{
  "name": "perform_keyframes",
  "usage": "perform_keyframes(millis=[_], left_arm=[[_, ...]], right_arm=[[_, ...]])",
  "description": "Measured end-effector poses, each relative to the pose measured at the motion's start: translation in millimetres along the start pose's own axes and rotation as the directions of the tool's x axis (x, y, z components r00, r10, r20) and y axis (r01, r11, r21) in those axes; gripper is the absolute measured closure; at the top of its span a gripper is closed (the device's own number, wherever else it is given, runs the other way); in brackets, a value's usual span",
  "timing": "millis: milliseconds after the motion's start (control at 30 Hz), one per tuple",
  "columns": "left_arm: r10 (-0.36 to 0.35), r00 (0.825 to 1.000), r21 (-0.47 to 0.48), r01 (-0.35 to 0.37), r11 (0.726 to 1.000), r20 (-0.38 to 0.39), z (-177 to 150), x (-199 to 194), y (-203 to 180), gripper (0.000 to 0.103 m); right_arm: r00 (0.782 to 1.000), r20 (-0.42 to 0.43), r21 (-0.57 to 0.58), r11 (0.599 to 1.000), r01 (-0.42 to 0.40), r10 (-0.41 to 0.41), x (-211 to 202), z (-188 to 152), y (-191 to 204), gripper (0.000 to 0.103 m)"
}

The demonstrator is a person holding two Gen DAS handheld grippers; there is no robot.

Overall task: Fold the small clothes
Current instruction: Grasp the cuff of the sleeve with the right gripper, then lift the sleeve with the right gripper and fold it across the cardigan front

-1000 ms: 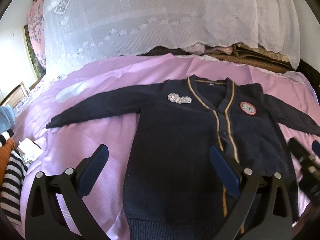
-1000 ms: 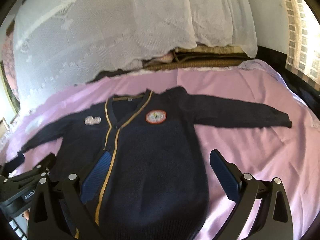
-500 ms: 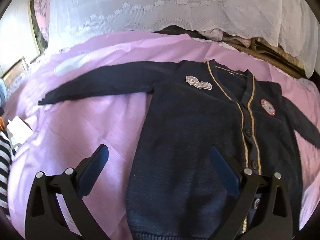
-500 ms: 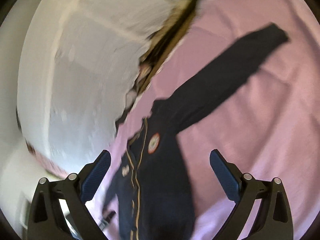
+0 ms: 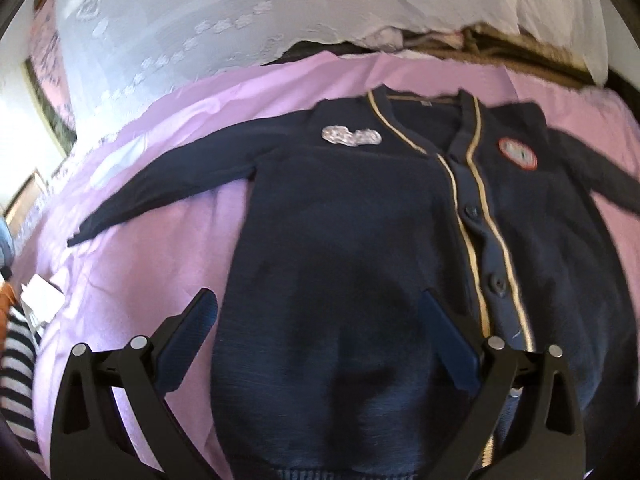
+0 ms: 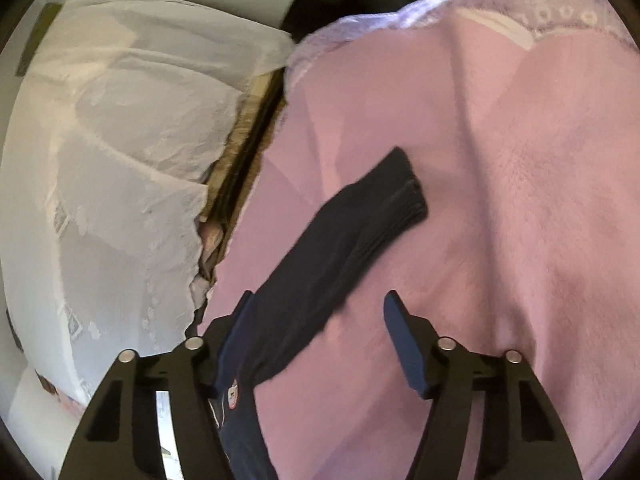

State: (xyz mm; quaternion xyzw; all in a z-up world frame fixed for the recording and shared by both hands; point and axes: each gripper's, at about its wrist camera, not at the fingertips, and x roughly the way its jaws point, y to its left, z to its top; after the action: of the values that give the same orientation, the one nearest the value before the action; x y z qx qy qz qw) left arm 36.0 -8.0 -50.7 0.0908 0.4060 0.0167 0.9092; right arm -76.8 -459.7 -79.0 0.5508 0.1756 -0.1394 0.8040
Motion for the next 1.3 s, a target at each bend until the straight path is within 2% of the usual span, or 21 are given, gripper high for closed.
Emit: perform_keyframes(millis=[167,367,400,433,500,600,700,800,900,967,1000,1067,1100,1133,1200,1267,1300], left_arm=[[0.059,0.998,0.072,-0.060,0.996,0.023,-4.1,1.0,-15.4,0.004],[0.051,0.999,0.066,-0.052,0.996,0.014,-6.0,3.9,-15.9,0.004],[0.045,0.999,0.060,-0.045,0.997,0.006,-5.6,6.0,-14.6,0.004],[0.041,0.999,0.057,-0.041,0.998,0.002,-5.8,6.0,-14.7,0.004],[0.033,0.999,0.048,-0.033,0.998,-0.007,-5.0,7.9,-13.5,0.004],[0.028,1.000,0.041,-0.028,0.999,-0.011,-5.5,8.3,-13.0,0.004],[0.030,1.000,0.043,-0.030,0.999,-0.007,-6.8,6.8,-13.6,0.004],[0.033,0.999,0.043,-0.032,0.999,-0.006,-6.5,6.0,-13.5,0.004],[0.034,0.999,0.045,-0.034,0.998,-0.006,-6.8,5.9,-13.5,0.004],[0.035,0.999,0.046,-0.035,0.998,-0.004,-6.9,5.1,-12.8,0.004],[0.038,0.999,0.047,-0.038,0.998,-0.003,-6.8,4.6,-12.3,0.004],[0.055,0.998,0.045,-0.056,0.997,0.015,-4.9,1.4,-10.1,0.004],[0.061,0.998,0.040,-0.062,0.997,0.030,-3.0,-0.9,-7.8,0.004],[0.060,0.997,0.035,-0.062,0.997,0.052,-0.9,-5.3,-3.1,0.004],[0.061,0.994,0.045,-0.065,0.997,0.092,2.8,-11.4,6.1,0.004],[0.107,0.983,0.074,-0.120,0.990,0.150,8.1,-15.9,21.0,0.004],[0.143,0.974,0.084,-0.160,0.984,0.175,11.2,-16.0,28.3,0.004]], right_arm=[[0.997,0.014,0.012,0.997,0.072,-0.072,25.2,15.1,-2.2,0.043],[0.985,0.080,-0.075,0.985,0.158,-0.152,57.7,34.0,10.1,0.045],[0.981,0.093,-0.097,0.979,0.177,-0.168,61.7,35.3,12.3,0.054],[0.976,0.109,-0.121,0.972,0.203,-0.190,65.3,36.7,13.5,0.067],[0.976,0.117,-0.111,0.974,0.196,-0.183,66.2,39.5,8.8,0.090],[0.991,0.103,0.008,0.997,0.079,-0.080,56.9,48.9,-9.4,0.096],[0.991,0.131,0.057,0.998,0.016,-0.023,40.2,52.5,-14.1,0.096],[0.986,0.164,0.033,0.999,-0.028,0.022,22.0,52.8,-5.2,0.096],[0.984,0.170,-0.053,0.997,0.055,-0.045,24.1,51.1,3.7,0.096],[0.984,0.131,-0.015,0.993,0.120,-0.117,38.3,51.8,-10.5,0.096],[0.986,0.107,0.024,0.991,0.129,-0.131,43.9,53.2,-20.8,0.096],[0.993,0.069,0.072,0.993,0.089,-0.094,48.9,59.5,-30.9,0.096],[0.994,0.061,0.063,0.995,0.082,-0.086,48.9,60.7,-29.4,0.092],[0.995,0.045,0.048,0.995,0.084,-0.086,49.5,61.7,-27.3,0.083],[0.997,0.038,0.025,0.997,0.072,-0.073,50.2,61.4,-23.8,0.078],[0.993,0.049,-0.018,0.994,0.108,-0.107,51.0,58.4,-16.4,0.079],[0.992,0.052,-0.037,0.992,0.121,-0.119,52.0,57.2,-13.2,0.085]])
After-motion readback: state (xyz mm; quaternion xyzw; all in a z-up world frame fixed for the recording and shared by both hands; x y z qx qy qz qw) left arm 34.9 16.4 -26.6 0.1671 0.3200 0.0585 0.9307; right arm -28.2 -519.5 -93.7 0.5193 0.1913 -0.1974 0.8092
